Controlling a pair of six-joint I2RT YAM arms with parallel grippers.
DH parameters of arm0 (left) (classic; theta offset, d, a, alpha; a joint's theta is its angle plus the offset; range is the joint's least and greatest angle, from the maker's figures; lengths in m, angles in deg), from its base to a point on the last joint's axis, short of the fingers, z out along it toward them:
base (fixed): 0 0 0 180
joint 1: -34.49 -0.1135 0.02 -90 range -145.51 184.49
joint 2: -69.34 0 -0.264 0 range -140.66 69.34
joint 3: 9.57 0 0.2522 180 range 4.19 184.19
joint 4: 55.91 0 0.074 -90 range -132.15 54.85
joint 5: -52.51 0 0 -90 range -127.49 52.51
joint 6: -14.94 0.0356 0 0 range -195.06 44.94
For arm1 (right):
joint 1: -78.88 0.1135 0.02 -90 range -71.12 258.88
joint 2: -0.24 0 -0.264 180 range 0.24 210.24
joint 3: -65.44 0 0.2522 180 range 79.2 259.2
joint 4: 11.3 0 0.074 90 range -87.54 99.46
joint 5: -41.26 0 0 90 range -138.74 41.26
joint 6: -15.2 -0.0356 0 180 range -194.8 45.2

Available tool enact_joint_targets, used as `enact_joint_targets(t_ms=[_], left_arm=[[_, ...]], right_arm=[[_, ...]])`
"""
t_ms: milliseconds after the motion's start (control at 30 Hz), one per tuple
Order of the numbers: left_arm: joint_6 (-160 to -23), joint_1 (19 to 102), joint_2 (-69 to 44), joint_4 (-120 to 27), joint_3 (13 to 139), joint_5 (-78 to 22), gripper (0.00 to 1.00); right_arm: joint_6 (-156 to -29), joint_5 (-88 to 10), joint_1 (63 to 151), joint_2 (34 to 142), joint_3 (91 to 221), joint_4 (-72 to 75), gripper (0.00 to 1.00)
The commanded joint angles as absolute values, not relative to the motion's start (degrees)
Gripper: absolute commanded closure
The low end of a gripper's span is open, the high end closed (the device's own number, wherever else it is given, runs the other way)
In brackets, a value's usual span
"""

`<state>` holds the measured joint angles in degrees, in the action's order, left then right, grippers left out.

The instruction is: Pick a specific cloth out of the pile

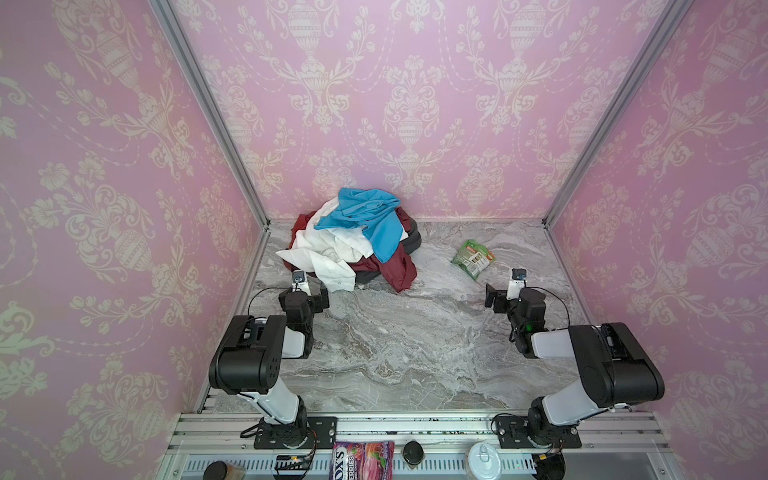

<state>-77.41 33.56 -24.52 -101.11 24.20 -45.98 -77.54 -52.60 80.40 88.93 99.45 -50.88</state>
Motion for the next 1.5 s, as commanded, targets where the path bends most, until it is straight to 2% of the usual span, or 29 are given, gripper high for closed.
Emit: enact_joint_targets(t_ms=[0, 467, 600, 833, 967, 1167, 1300, 1467], left_arm=[[-77.1, 33.9, -24.5, -101.0, 24.3, -48.1, 0.01], [-74.6, 37.2, -23.0, -101.2, 22.9, -52.1, 0.01], [-74.6, 37.1, -22.1, -100.1, 22.8, -51.4, 0.01], [-75.4, 37.0, -18.4, -98.3, 22.9, -55.2, 0.01], [-78.6, 36.9, -11.1, -78.4, 28.5, -56.8, 0.01], [-83.9, 36.6, -3.0, -58.2, 35.6, -57.8, 0.01], [-88.8, 36.0, -0.9, -43.2, 43.1, -57.5, 0.01], [-93.7, 36.0, 1.1, -31.9, 49.6, -54.3, 0.03]], right_arm=[[-77.3, -53.7, 80.7, 88.8, 99.7, -52.5, 0.0], [-74.9, -59.6, 84.0, 85.5, 95.8, -57.4, 0.0], [-73.1, -61.0, 86.9, 78.7, 100.1, -42.0, 0.0], [-74.4, -67.1, 89.2, 73.9, 102.5, -34.0, 0.0], [-77.0, -65.3, 89.5, 70.2, 104.1, -29.8, 0.0], [-78.6, -62.0, 90.2, 67.1, 106.6, -24.8, 0.0], [-80.6, -58.4, 90.6, 66.0, 107.3, -23.5, 0.0], [-81.3, -56.8, 91.4, 66.4, 109.0, -20.8, 0.0]])
